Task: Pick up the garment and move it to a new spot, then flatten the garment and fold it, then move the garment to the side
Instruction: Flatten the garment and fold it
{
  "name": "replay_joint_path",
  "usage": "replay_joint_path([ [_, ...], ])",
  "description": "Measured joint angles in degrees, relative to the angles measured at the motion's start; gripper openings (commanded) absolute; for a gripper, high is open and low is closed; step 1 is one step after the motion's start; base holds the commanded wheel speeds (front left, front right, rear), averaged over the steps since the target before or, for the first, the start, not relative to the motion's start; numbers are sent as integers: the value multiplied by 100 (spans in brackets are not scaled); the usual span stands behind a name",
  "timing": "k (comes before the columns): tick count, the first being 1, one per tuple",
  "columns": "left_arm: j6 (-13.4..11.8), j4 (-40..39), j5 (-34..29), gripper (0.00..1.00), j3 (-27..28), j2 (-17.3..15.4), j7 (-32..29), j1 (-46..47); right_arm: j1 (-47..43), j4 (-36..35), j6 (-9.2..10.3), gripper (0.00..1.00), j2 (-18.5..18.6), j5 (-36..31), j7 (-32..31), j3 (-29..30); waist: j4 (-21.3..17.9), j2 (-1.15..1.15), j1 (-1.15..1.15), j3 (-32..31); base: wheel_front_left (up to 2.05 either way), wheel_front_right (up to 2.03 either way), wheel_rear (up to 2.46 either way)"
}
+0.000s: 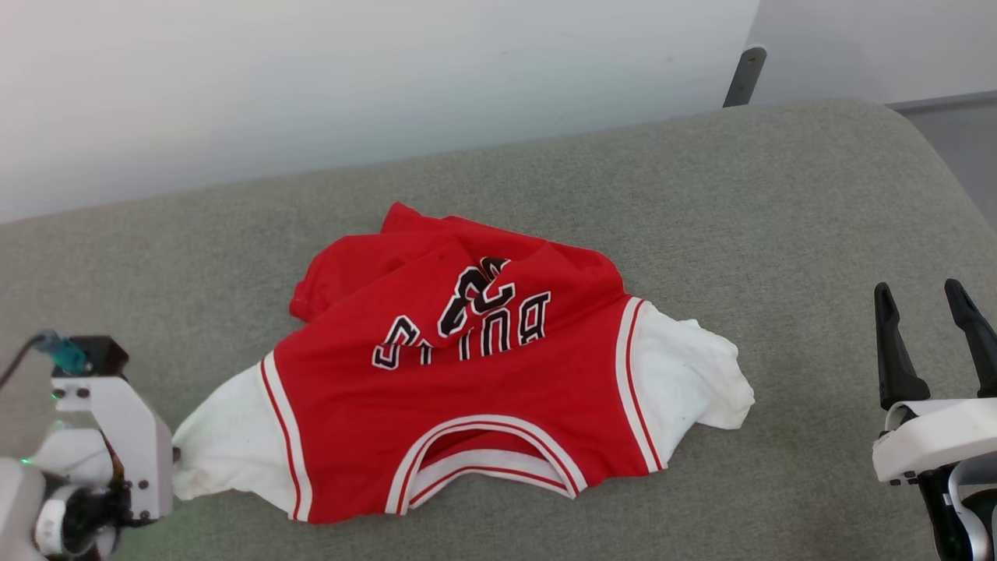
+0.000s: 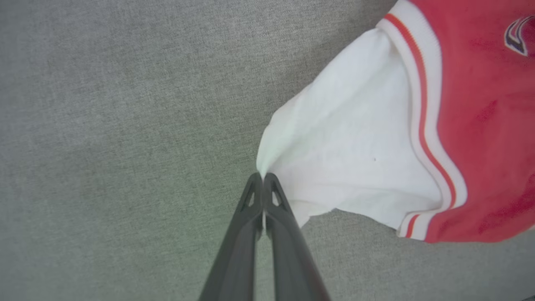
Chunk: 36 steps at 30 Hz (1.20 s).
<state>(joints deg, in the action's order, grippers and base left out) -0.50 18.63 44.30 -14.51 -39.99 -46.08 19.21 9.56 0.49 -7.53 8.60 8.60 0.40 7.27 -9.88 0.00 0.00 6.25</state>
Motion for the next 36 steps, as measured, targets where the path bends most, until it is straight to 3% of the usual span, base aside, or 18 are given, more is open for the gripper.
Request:
replay_joint_path([
  [3,60,248,-3,2,-34,116,208,-4,1,0,1,100,-10,8,-24,-18,-20,0,0,30,0,0,0],
  [5,103,425,-3,44,-30,198,352,38,3,-3,1,100,-13,26,-34,-26,-33,0,0,47,0,0,0],
  [7,153,553,-9,100,-42,225,439,110,3,-14,1,100,-14,34,-41,-26,-43,0,0,61,0,0,0],
  [15,193,628,-53,100,-25,133,468,420,5,-5,1,100,2,70,-41,4,20,0,0,74,0,0,0],
  [25,-19,224,-26,100,-102,62,20,401,4,-116,1,100,-56,75,-42,67,112,0,0,93,0,0,0],
  [36,-189,808,141,100,-100,180,-81,201,21,-283,1,100,-52,108,-92,152,-34,0,0,207,0,0,0],
])
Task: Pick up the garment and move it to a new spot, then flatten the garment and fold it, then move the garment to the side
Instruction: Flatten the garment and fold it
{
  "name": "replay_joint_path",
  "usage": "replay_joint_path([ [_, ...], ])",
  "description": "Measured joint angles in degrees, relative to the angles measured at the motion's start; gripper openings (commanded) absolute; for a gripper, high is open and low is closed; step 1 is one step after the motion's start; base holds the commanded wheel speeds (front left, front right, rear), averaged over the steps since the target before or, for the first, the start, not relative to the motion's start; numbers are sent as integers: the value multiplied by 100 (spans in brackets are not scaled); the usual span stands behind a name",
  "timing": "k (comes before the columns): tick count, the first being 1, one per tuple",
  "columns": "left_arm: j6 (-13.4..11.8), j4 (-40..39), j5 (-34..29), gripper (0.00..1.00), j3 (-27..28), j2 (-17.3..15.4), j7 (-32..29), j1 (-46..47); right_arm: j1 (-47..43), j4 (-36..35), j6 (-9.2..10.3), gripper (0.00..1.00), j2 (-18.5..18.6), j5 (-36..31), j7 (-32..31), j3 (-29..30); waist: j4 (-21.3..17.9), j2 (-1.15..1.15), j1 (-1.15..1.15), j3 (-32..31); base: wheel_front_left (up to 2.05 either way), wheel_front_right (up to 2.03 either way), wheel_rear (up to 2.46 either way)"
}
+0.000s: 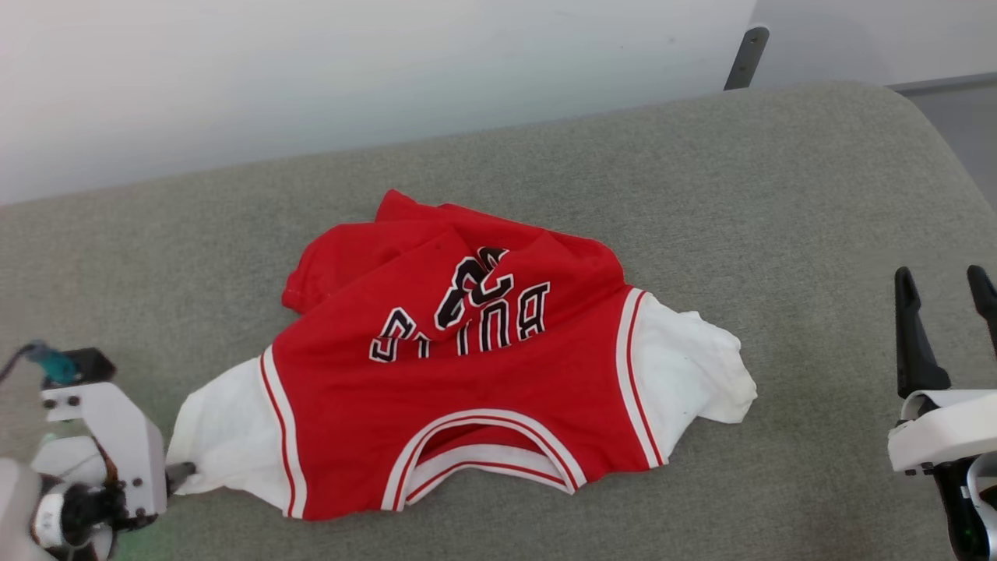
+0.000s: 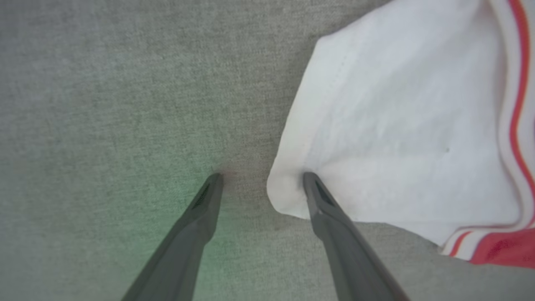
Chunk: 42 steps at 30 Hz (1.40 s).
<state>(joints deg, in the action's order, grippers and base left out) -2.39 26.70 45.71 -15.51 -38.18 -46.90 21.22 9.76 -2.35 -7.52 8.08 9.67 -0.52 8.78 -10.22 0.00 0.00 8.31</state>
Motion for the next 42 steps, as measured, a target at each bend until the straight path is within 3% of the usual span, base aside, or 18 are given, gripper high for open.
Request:
replay_joint_path([
  [2,-69,93,204,100,135,102,-27,-1,-2,-60,0,100,1,0,-9,25,-20,0,0,17,0,0,0],
  [3,-69,122,279,55,158,144,-58,-2,-4,-100,-1,100,0,0,-34,33,-28,0,0,23,0,0,0],
  [4,-66,137,341,22,181,167,-103,-3,-10,-133,0,100,0,0,-51,43,-31,0,0,28,0,0,0],
  [5,-76,156,400,0,192,179,-166,-3,-20,-163,0,100,-2,1,-60,54,-32,0,0,32,0,0,0],
  [8,-66,123,405,0,151,188,-266,-3,-51,-223,0,100,-1,54,-133,68,-21,0,0,38,0,0,0],
  [15,-10,-41,379,0,87,226,-204,91,-82,-232,-1,100,258,491,-962,-347,70,0,0,125,0,0,0],
  [21,47,-131,359,0,33,345,-87,279,154,415,0,100,515,840,-1997,-850,184,0,0,267,0,0,0],
  [36,236,-126,271,0,-144,586,104,727,871,2049,-1,100,722,1467,-3107,-1595,513,0,0,627,0,0,0],
  [38,247,-88,270,0,-155,601,132,767,984,2205,-1,0,735,1517,-3266,-1640,546,0,0,654,0,0,0],
  [42,298,4,270,0,-199,636,156,819,1187,2393,1,0,860,1640,-3596,-1727,581,0,0,670,0,0,0],
])
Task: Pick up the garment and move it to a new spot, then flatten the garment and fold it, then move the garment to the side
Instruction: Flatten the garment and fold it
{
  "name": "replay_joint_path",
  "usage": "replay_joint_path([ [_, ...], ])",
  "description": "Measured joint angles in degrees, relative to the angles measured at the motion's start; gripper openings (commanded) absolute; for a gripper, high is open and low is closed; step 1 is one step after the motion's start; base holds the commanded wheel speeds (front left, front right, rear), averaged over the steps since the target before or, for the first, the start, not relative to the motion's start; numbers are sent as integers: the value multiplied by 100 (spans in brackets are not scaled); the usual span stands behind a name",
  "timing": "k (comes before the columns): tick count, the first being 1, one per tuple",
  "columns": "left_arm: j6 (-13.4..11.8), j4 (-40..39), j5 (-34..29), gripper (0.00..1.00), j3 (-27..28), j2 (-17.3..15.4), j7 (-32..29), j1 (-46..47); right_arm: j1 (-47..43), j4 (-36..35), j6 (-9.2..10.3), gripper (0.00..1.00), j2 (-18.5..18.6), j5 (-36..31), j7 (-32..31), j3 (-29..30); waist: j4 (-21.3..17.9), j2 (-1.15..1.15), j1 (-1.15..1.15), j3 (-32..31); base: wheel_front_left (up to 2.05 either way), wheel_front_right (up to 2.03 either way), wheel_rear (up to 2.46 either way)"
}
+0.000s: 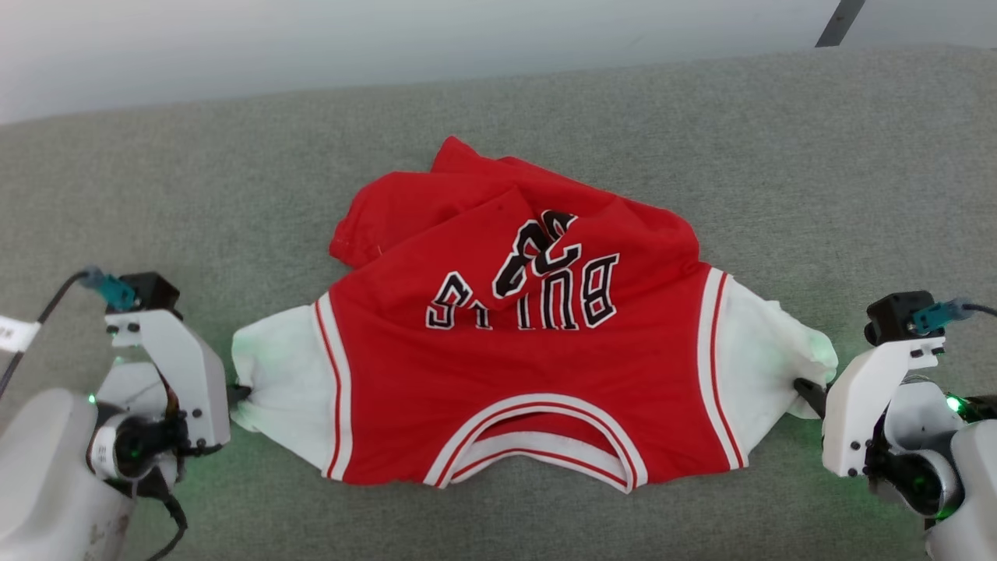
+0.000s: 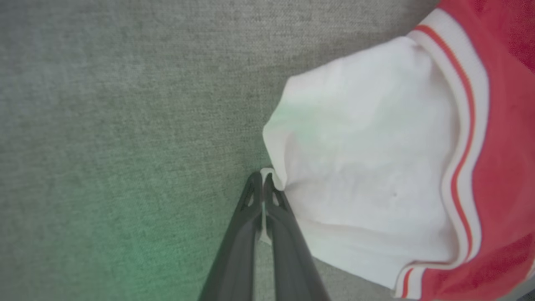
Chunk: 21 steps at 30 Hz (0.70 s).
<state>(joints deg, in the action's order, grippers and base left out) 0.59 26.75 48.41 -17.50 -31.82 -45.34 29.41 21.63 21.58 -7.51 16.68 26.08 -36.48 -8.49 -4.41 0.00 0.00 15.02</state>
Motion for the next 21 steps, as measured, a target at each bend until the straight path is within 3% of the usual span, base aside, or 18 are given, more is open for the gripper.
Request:
replay_joint_path([
  [8,90,-49,-67,0,-216,1,-401,524,409,-89,3,0,62,832,-968,203,12,0,0,-150,0,0,0],
  [13,155,-231,-229,0,-346,-54,-723,1304,1226,-282,3,0,88,1042,-1288,601,32,0,0,-399,0,0,0],
  [17,268,-201,-333,0,-448,-33,-911,2020,2020,-210,3,0,-112,954,-1282,899,57,0,0,-641,0,0,0],
  [21,323,-15,-471,0,-468,107,-835,2852,2912,123,3,0,-474,699,-849,1393,96,0,0,-884,0,0,0],
])
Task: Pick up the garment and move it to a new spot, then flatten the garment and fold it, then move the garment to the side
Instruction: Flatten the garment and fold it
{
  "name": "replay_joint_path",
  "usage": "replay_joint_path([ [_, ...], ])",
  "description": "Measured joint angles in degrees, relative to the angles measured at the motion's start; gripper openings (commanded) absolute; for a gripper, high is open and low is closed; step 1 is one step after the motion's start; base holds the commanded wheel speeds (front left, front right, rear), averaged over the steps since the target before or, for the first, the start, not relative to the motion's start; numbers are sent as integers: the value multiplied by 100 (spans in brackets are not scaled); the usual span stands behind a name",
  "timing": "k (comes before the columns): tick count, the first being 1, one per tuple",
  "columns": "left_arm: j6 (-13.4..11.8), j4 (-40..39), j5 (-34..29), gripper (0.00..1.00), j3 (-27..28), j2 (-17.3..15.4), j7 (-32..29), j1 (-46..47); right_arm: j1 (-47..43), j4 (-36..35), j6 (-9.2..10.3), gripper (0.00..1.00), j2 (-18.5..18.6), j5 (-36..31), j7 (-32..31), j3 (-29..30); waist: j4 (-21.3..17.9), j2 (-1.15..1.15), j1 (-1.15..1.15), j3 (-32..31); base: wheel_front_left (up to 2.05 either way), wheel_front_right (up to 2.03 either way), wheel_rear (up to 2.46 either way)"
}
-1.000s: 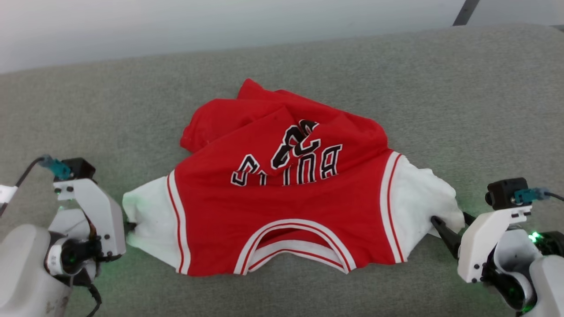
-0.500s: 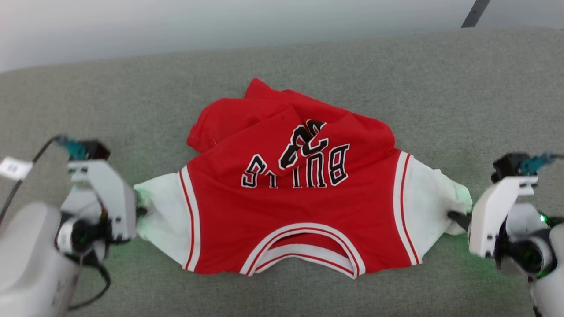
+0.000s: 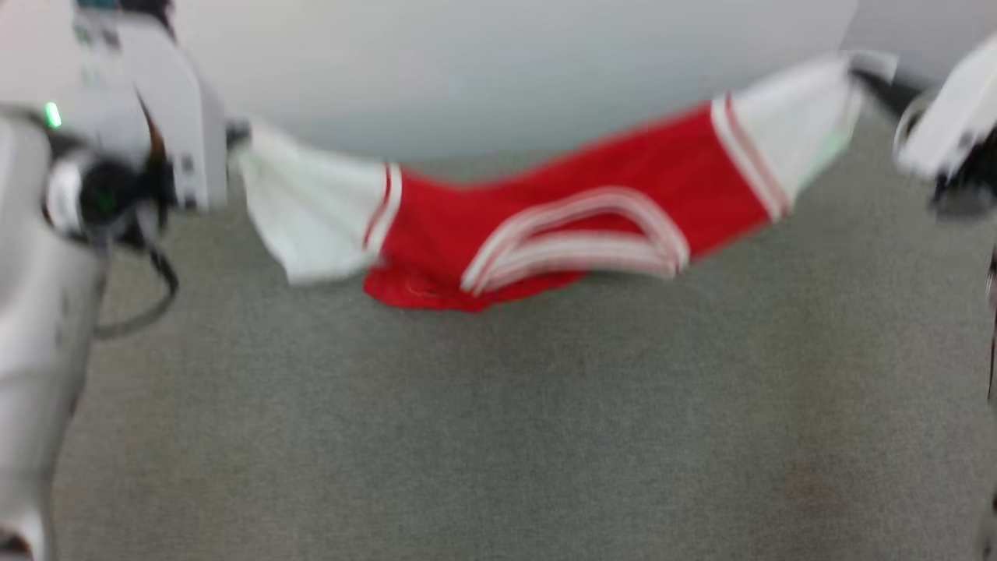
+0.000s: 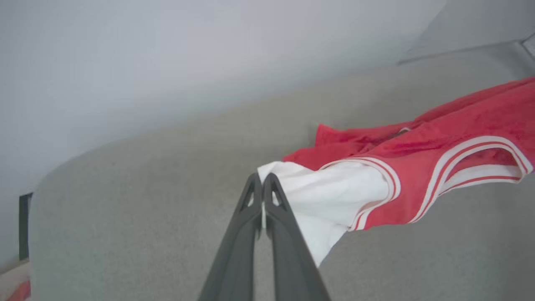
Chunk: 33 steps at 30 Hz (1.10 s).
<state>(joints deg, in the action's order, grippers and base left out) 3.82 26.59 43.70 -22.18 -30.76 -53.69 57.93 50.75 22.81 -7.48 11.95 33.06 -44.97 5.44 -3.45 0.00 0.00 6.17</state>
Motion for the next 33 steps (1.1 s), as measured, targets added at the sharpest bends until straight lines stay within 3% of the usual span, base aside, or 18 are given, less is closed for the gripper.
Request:
replay_joint_path([
  [8,122,753,-255,0,11,310,643,1464,1390,878,0,0,-247,-499,944,222,112,0,0,-435,0,0,0],
  [18,257,1472,-335,0,-55,476,1004,2469,2330,1613,0,0,-372,-476,1170,261,227,0,0,-572,0,0,0],
  [25,297,1508,-434,0,-171,482,1190,3077,2924,1626,0,0,-288,-638,1413,181,269,0,0,-126,0,0,0],
  [29,323,1546,-677,0,-300,510,1704,3438,3336,1709,0,0,-190,-1040,2002,-12,293,0,0,348,0,0,0],
  [33,252,1738,-1007,0,-337,744,2747,3932,3860,1982,0,0,-160,-1451,3008,-225,312,0,0,959,0,0,0],
])
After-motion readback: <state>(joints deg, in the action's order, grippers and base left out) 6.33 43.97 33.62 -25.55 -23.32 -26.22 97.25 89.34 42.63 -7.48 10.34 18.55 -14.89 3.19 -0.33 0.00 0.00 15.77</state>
